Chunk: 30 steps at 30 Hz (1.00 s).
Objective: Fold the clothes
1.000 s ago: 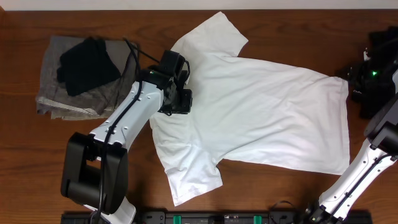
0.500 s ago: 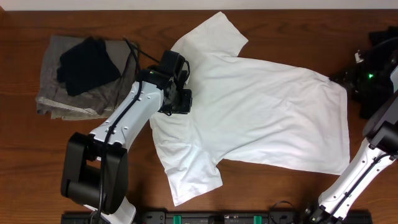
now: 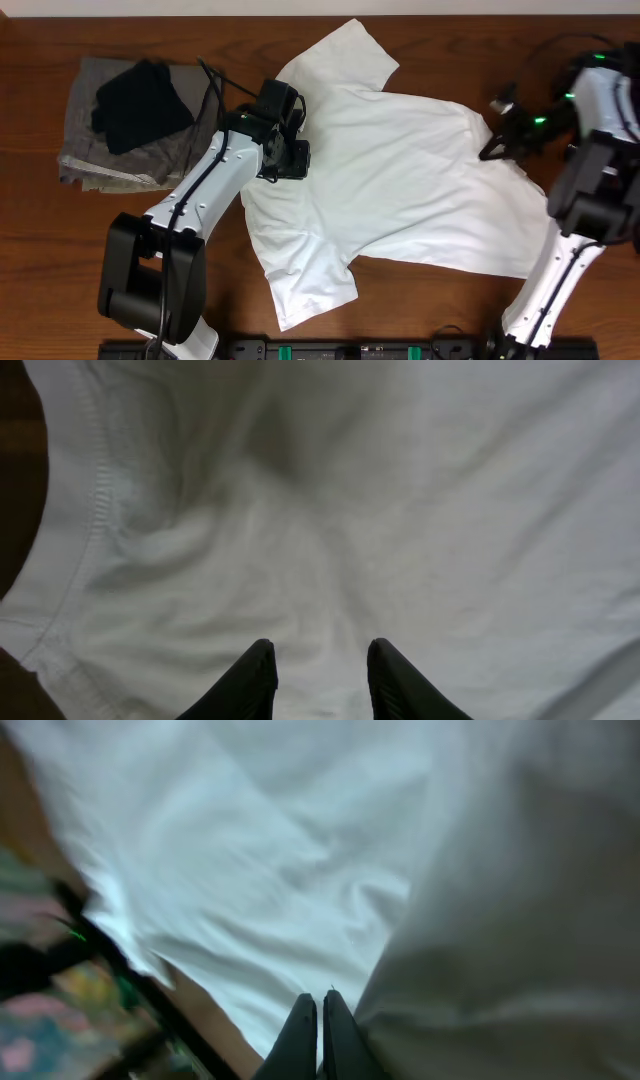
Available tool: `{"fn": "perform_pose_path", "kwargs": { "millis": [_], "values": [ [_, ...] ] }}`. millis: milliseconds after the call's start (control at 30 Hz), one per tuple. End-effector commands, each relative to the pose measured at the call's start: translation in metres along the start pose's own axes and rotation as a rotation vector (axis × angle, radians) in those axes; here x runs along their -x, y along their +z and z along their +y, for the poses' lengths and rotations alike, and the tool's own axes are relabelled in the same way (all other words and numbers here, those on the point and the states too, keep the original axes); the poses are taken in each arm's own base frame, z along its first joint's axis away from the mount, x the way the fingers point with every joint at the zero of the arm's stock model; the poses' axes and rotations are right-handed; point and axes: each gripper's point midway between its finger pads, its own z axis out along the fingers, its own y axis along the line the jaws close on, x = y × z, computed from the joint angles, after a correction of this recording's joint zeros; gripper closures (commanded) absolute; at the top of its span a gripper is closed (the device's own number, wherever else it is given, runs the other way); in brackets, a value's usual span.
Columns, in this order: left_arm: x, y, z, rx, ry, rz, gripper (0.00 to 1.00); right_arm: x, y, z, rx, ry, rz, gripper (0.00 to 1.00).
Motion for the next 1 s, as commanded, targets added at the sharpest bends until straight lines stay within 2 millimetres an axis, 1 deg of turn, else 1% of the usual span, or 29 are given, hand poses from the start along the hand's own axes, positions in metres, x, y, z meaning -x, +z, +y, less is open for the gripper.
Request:
{"fn": "perform_pose_path", "kwargs": {
  "millis": [0,33,67,133,167,233,333,367,433,533,633,733,833,900,967],
  "values": [
    [0.001,0.002,0.002,0.01,0.012,0.003,0.67,-0.025,0.015,-0.015,-0.218,0.047,0.183,0.98],
    [0.001,0.002,0.002,0.01,0.012,0.003,0.67,-0.027,0.021,-0.011,-0.229,0.038,0.209,0.97],
    [0.001,0.002,0.002,0.01,0.012,0.003,0.67,-0.027,0.026,-0.006,-0.232,0.026,0.225,0.89],
    [0.001,0.002,0.002,0.01,0.013,0.003,0.67,-0.026,0.032,0.005,-0.238,-0.002,0.25,0.79],
    [0.001,0.002,0.002,0.01,0.013,0.004,0.67,-0.025,0.032,0.011,-0.242,-0.016,0.259,0.72],
    [0.001,0.002,0.002,0.01,0.013,0.004,0.67,-0.024,0.031,0.021,-0.254,-0.039,0.273,0.68],
    [0.001,0.002,0.005,0.027,0.025,0.002,0.67,-0.019,0.022,0.032,-0.284,-0.071,0.255,0.56],
    [0.0,0.002,0.008,0.044,0.024,0.003,0.67,-0.014,0.017,0.036,-0.3,-0.069,0.223,0.53],
    [-0.001,0.001,0.012,0.066,0.022,0.008,0.67,-0.006,0.006,0.041,-0.328,-0.021,0.16,0.53],
    [-0.006,0.001,0.014,0.076,0.022,0.026,0.67,-0.002,-0.012,0.046,-0.354,0.076,0.068,0.54],
    [-0.009,0.001,0.014,0.079,0.02,0.039,0.67,-0.004,-0.032,0.043,-0.369,0.201,-0.015,0.53],
    [-0.01,0.001,0.015,0.081,0.019,0.043,0.67,-0.01,-0.054,0.033,-0.365,0.306,-0.085,0.53],
    [-0.01,0.001,0.015,0.08,0.02,0.042,0.67,-0.018,-0.069,0.016,-0.352,0.359,-0.121,0.46],
    [-0.01,0.001,0.015,0.08,0.02,0.042,0.67,-0.024,-0.074,0.003,-0.335,0.384,-0.129,0.45],
    [-0.01,0.001,0.015,0.08,0.02,0.042,0.67,-0.029,-0.073,-0.006,-0.281,0.374,-0.139,0.45]
  ]
}}
